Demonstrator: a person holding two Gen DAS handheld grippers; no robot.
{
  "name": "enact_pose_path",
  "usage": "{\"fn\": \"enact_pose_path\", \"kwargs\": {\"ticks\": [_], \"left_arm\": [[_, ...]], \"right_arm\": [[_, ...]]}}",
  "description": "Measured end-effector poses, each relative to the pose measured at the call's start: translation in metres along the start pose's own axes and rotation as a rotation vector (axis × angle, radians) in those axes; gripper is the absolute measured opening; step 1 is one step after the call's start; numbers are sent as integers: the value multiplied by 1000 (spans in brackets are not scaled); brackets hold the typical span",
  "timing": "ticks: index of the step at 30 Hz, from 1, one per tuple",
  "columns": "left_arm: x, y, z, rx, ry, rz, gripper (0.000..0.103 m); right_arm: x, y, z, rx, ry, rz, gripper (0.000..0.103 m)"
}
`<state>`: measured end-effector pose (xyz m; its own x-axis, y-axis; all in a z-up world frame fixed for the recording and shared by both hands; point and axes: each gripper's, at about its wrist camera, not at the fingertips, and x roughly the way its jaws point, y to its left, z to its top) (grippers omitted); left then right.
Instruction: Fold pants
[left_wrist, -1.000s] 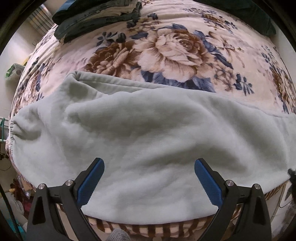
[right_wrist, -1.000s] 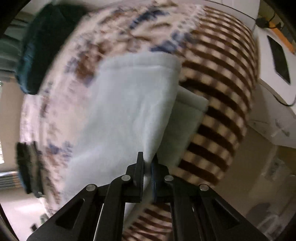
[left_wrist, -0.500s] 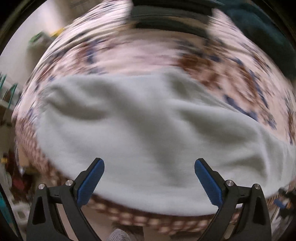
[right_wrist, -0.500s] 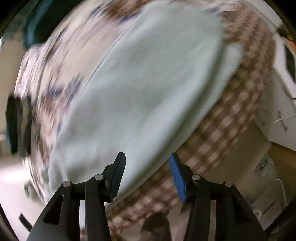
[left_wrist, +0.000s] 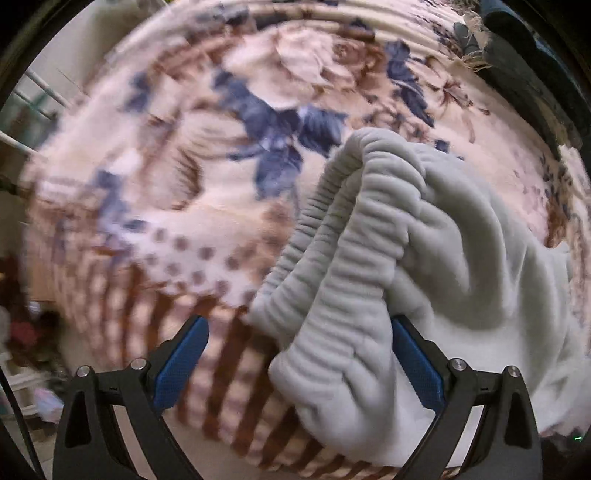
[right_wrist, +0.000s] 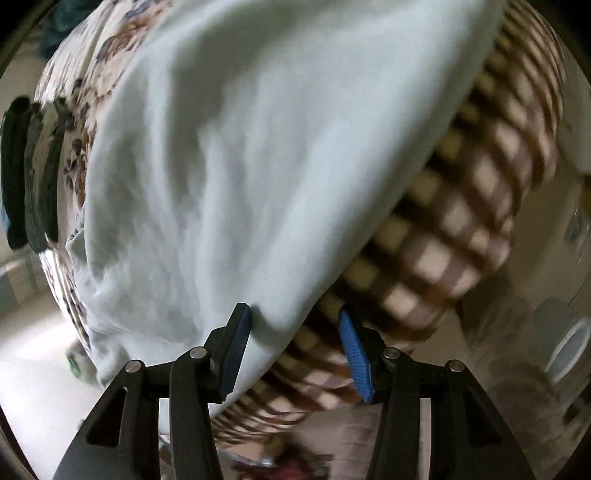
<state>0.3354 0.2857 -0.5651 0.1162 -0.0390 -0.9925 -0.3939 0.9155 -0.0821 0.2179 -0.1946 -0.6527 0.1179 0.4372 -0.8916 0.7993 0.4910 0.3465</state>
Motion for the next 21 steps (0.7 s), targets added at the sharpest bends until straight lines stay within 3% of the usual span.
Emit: {"fn": "enact_pose_path", "kwargs": {"ticks": [1,2,4,7,10,12,15,17,18,21], "left_arm": [[3,0,0,2,2,-47,60],[4,-3,0,15,1,-57,58],[-5,-10,-4,61,-46,-48,44],[-22,-3,-7,34,-90,-47,42],[1,10,-3,6,-17,-45,43],[12,9,-4,28,27,-32,48],[-15,-2,-13,104,-2,22,54],[-40,-9,-30,143,-24,74,61],[-56,-12,-39,144,-45,96,63],[-87,-20,-52,122,-87,109,69]], "right_arm": [[0,-1,-6,10,-39,25,14],[0,1,-9,0,-66,28,13],[-3,8,-21,-17,-114,-7,11],[-20,26,-38,-78,-151,-2,8],[-30,40,-51,-166,-171,-45,8],[-19,33,-45,-165,-132,-103,8],[0,28,-39,-179,-7,-160,17],[-11,38,-43,-247,31,-191,37],[-18,44,-43,-278,37,-205,54],[-48,77,-58,-405,73,-159,58]]}}
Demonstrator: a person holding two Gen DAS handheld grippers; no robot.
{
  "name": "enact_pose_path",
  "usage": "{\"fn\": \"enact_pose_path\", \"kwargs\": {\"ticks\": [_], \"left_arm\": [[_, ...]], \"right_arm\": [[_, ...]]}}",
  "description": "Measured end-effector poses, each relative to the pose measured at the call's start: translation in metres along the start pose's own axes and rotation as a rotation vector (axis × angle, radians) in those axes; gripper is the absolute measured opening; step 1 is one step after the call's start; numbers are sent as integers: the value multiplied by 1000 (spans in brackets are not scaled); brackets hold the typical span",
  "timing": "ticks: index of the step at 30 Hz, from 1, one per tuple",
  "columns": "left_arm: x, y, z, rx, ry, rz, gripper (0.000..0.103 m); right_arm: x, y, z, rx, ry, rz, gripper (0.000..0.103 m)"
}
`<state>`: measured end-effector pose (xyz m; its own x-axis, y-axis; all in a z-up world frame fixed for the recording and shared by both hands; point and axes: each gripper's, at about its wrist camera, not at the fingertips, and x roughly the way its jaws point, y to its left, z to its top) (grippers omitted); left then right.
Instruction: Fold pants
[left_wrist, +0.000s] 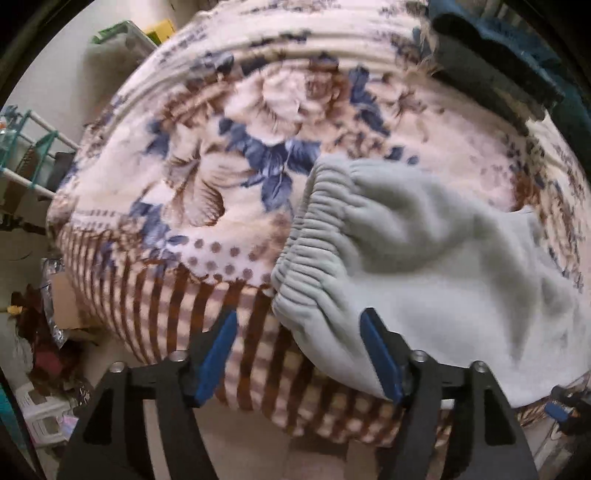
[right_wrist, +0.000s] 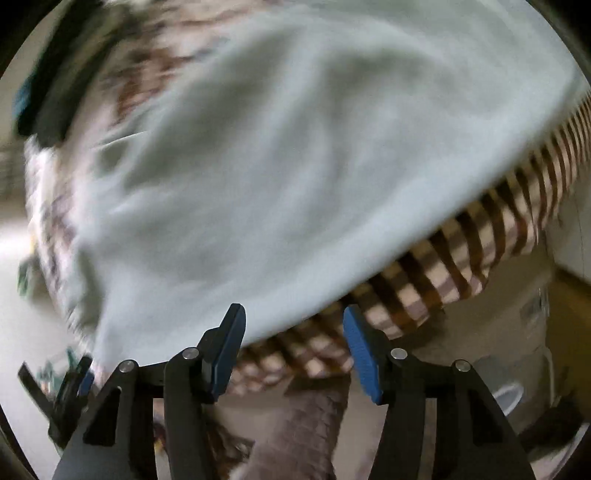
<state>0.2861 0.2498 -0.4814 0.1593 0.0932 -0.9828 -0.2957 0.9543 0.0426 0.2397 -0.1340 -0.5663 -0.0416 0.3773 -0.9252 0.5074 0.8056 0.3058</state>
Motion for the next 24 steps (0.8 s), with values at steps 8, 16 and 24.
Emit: {"fn": "enact_pose_path", "kwargs": {"ticks": [8,16,24], "left_arm": [[13,-99,75,26,-37,-47,86],[89,-147,107,54,114,16,86],[102,-133,103,-57,149,24,86]], "right_arm": [[6,117,116,-349,61,234,58],[115,219,215,-688,453,270,52],[119,228,238,-758,512,360,47]]}}
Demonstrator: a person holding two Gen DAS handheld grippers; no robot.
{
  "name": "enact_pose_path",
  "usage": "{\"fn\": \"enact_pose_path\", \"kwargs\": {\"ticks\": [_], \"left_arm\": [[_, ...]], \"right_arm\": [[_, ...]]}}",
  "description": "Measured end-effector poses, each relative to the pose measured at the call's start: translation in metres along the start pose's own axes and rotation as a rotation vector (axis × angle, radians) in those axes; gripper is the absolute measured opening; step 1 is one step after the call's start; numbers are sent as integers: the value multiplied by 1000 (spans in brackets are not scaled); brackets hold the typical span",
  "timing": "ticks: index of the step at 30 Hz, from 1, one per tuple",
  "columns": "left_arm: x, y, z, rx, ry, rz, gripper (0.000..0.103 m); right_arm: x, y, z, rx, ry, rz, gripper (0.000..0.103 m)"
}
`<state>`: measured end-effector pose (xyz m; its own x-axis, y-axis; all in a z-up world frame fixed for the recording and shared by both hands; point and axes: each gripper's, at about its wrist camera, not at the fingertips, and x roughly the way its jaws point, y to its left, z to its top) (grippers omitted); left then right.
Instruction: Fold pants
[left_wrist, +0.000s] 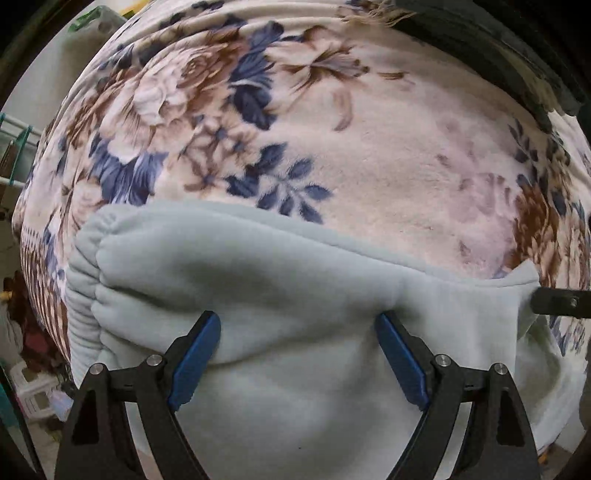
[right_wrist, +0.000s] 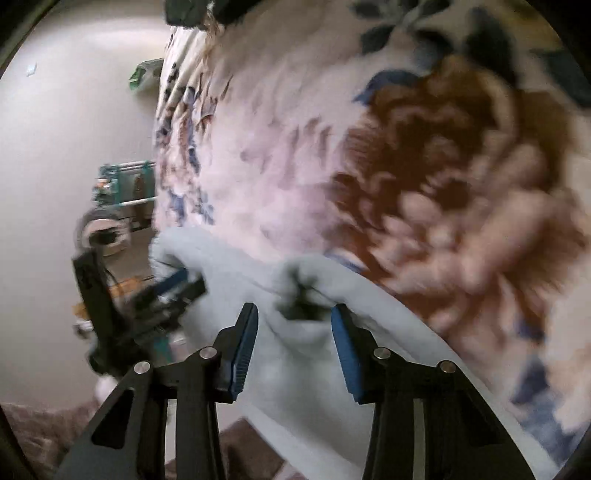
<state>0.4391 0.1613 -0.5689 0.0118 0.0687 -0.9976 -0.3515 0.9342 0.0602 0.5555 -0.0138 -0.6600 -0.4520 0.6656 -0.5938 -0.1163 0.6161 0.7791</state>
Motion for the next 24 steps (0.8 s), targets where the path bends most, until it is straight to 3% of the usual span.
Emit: {"fn": "enact_pose_path", "kwargs": {"ticks": [5,8,11,13,15,16,17,20,22,24], "left_arm": [[5,3,-1,5,3,19,86],[3,6,-2,0,5,15,86],[3,-2,1,10,1,25,86],[4,-4,1,15,1,31,86],[7,-6,2,27,11,40,86],[8,-6,1,30,12,39,86],[10,-3,1,34,20,40,86],[20,8,-6,19,48,26,86],[24,16,-10,5,54,15,86],[25,17,-11,2,66,19,86]], "right_arm": [[54,24,19,-94,220,53,47],[49,34,13,-97,248,182,44],[53,23,14,-108,239,51,44],[81,17,18,-74,319,69,45],[102,24,21,-71,345,83,44],[107,29,21,-68,348,83,36],[102,32,24,-49,331,48,15],[43,20,52,103,150,15,10],[16,23,57,103,113,0,10],[12,31,52,87,141,-55,11]]}}
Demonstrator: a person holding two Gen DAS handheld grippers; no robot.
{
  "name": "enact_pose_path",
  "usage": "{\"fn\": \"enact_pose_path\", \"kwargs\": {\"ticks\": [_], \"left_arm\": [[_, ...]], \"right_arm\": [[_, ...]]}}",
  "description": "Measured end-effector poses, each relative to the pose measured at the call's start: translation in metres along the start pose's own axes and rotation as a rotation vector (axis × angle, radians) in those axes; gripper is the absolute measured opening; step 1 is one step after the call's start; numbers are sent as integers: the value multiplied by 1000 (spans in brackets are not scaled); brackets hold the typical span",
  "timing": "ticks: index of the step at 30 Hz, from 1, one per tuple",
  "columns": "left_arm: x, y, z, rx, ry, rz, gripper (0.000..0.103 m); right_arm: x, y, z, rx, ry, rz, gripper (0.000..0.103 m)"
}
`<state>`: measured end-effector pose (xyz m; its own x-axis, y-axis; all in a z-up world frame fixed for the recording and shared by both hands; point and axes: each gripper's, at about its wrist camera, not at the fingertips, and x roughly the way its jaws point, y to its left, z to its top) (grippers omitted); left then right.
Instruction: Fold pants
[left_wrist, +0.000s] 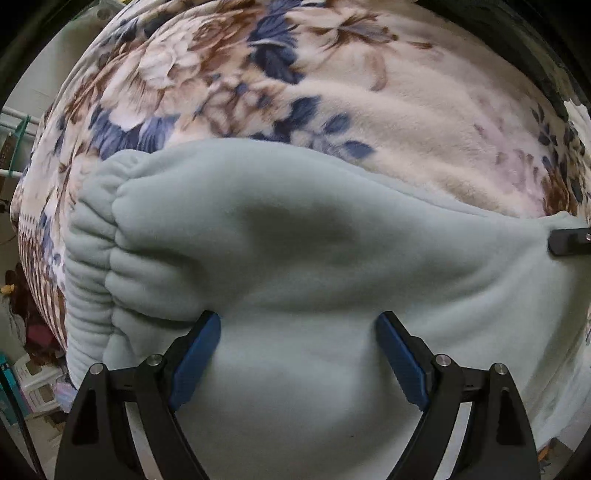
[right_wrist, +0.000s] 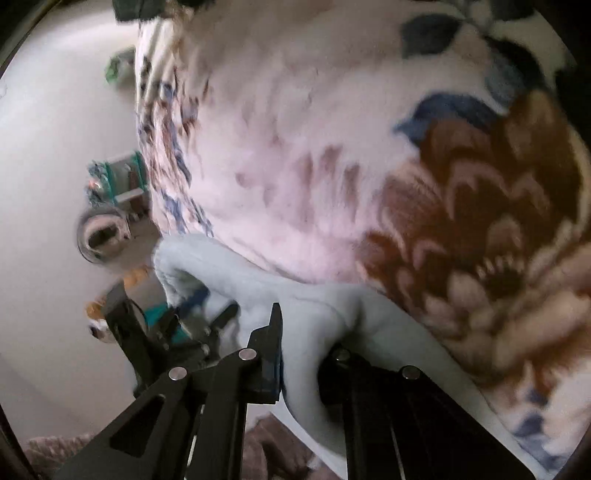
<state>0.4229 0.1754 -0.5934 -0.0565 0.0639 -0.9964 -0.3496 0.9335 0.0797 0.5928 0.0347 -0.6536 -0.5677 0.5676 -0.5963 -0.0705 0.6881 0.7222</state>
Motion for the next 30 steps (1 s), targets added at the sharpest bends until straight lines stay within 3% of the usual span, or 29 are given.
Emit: {"fn": "enact_pose_path", "kwargs": {"ticks": [2,3,5,7,10,15,17,18,19,21,24,26,27,28,30], "left_arm": [[-5,-2,0,3,5,11,86],[-9,-4,1,4,5,14,86],[-21,-8,3,6,-7,5,86],[-36,-17,6,16,-37,-13,86],[-54,-39,12,34,-85,-63,86],[-49,-95,37,91,-130,-131,86],[-33,-117,46,155,-137,-75,86],[-21,-126,54,186,-131,-25,86],[-6,-132,59,209,-113,1,89],[8,-131,66,205,-83,-9,89],[-5,-123,73,197,-97,-25,89],[-25,-122,68,192,-121,-41,88],[-34,-122,64,191,-134,-54,88],[-48,-123,56,195,-156,-82,88],[-68,-125,41,214,-206,-105,89]], "right_arm": [[-7,8,-1,-34,-29,-108,14],[-23,5,-7,-44,-75,-157,20],[-48,0,-13,-9,-175,-205,26],[-67,-5,-22,-40,-201,-261,26],[-86,-34,-36,-74,-143,-361,26],[-84,-70,-73,-67,-45,-380,33],[-74,-80,-87,-95,-21,-446,33],[-73,-92,-95,-98,-31,-500,38],[-80,-107,-98,-77,-52,-532,41],[-91,-123,-106,-5,-114,-513,41],[-111,-127,-122,15,-176,-529,45],[-131,-121,-144,61,-283,-535,54],[-139,-119,-155,82,-335,-524,65],[-156,-119,-178,123,-441,-479,83],[-175,-118,-223,183,-617,-379,93]]}}
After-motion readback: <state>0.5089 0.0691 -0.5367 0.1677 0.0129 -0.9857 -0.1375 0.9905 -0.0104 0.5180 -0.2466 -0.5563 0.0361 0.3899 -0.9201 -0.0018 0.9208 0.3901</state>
